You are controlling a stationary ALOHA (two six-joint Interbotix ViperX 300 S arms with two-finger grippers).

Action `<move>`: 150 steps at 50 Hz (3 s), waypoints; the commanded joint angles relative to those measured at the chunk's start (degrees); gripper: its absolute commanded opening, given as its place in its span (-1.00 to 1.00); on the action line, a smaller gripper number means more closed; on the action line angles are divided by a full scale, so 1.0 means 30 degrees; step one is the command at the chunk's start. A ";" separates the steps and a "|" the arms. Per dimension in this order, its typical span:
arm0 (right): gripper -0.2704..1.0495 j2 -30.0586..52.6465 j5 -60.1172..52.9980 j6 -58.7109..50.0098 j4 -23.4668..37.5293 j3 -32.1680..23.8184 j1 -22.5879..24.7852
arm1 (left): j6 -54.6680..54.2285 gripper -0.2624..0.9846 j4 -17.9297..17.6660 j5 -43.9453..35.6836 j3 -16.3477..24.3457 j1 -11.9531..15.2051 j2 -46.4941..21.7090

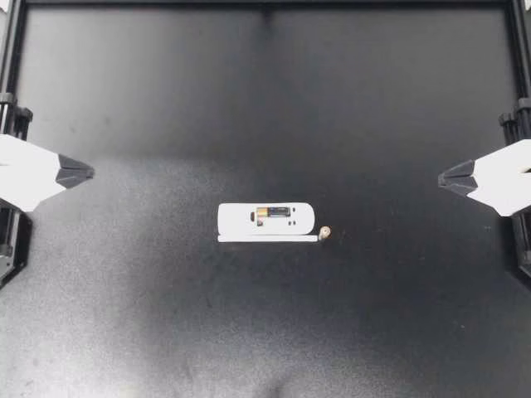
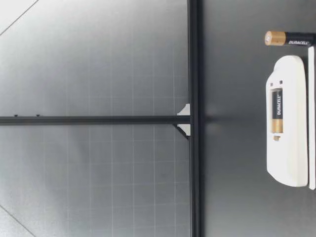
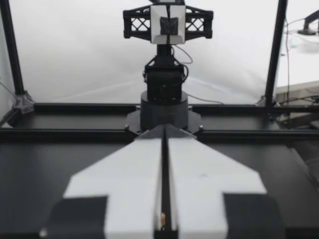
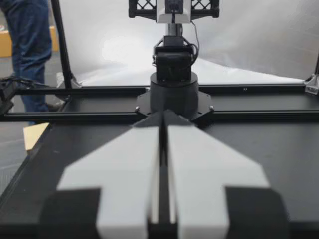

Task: Place the battery into the slot of the remote controller.

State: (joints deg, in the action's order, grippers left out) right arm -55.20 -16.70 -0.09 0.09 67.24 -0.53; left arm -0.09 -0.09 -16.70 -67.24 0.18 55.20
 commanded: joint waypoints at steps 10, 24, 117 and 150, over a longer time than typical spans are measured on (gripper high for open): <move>-0.86 0.0850 0.0352 -0.0645 0.0029 -0.0762 0.0000 | 0.0762 -0.82 0.0000 -0.0645 0.0264 0.0176 -0.0176; -0.86 0.4688 0.5625 -0.1553 0.0029 -0.3750 -0.0410 | 0.1055 -0.82 0.0000 -0.0732 0.0205 0.0176 -0.0469; 0.06 1.9072 1.5615 -0.1348 0.0937 -1.0752 -0.0820 | 0.0791 -0.82 -0.0029 -0.0732 -0.0146 0.0176 -0.0879; -0.21 1.9834 1.5498 -0.1348 0.0937 -1.0752 -0.0820 | 0.0820 -0.82 -0.0029 -0.0732 -0.0293 0.0176 -0.0879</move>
State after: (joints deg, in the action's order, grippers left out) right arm 5.10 30.15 -4.13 2.81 36.21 -2.72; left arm 2.37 -0.09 -18.37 -68.73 0.53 53.00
